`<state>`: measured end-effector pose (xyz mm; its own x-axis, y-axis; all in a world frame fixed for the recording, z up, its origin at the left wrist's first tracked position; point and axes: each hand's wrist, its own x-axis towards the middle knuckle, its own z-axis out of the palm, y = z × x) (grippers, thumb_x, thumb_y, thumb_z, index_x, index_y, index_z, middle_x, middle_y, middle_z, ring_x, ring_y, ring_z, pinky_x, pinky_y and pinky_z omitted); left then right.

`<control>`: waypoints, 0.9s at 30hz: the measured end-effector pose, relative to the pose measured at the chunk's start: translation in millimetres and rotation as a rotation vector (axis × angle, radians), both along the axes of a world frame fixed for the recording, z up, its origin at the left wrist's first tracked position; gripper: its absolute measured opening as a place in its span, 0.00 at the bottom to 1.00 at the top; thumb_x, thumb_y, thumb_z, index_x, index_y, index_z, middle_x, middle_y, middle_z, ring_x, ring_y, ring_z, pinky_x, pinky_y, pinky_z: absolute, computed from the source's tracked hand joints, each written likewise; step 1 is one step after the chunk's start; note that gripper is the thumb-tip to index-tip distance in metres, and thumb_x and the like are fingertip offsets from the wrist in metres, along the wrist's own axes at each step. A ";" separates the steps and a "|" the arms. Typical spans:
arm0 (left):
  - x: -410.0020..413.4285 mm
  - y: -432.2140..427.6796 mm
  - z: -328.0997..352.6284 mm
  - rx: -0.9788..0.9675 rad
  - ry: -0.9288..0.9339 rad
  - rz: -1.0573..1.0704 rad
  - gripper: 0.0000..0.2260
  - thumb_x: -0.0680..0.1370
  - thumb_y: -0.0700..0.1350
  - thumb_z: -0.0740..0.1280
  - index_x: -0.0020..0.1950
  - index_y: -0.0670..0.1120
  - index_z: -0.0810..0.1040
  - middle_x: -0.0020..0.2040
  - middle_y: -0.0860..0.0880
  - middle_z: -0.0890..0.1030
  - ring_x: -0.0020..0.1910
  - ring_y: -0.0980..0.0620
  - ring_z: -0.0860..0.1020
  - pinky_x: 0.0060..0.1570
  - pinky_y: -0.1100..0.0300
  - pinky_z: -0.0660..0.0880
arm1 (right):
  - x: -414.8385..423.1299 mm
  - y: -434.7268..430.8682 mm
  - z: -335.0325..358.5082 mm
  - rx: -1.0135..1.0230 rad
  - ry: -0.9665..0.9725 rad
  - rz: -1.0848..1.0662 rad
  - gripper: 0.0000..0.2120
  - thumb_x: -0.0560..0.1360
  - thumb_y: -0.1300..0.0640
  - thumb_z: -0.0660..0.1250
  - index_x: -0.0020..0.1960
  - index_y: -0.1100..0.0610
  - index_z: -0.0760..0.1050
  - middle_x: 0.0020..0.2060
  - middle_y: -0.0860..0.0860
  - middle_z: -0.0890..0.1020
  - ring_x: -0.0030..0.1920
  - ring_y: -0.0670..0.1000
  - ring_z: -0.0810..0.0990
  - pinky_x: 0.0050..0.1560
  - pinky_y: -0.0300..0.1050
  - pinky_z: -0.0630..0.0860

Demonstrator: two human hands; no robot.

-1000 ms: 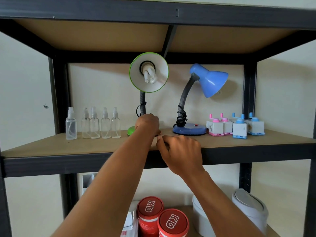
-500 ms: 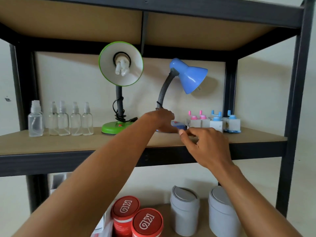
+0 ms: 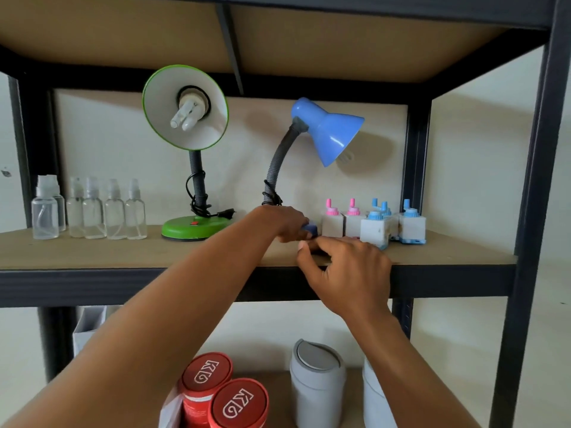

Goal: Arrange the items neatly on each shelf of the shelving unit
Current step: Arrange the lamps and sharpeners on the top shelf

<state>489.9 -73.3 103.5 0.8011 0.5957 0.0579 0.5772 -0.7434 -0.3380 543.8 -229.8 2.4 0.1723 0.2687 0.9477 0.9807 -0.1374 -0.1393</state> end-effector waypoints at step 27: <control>-18.6 9.9 6.5 0.120 0.084 0.005 0.16 0.86 0.51 0.56 0.68 0.46 0.73 0.62 0.43 0.77 0.60 0.42 0.76 0.59 0.49 0.73 | -13.6 7.1 -0.4 -0.073 0.052 -0.070 0.29 0.78 0.32 0.50 0.42 0.47 0.84 0.33 0.45 0.82 0.34 0.47 0.76 0.38 0.41 0.64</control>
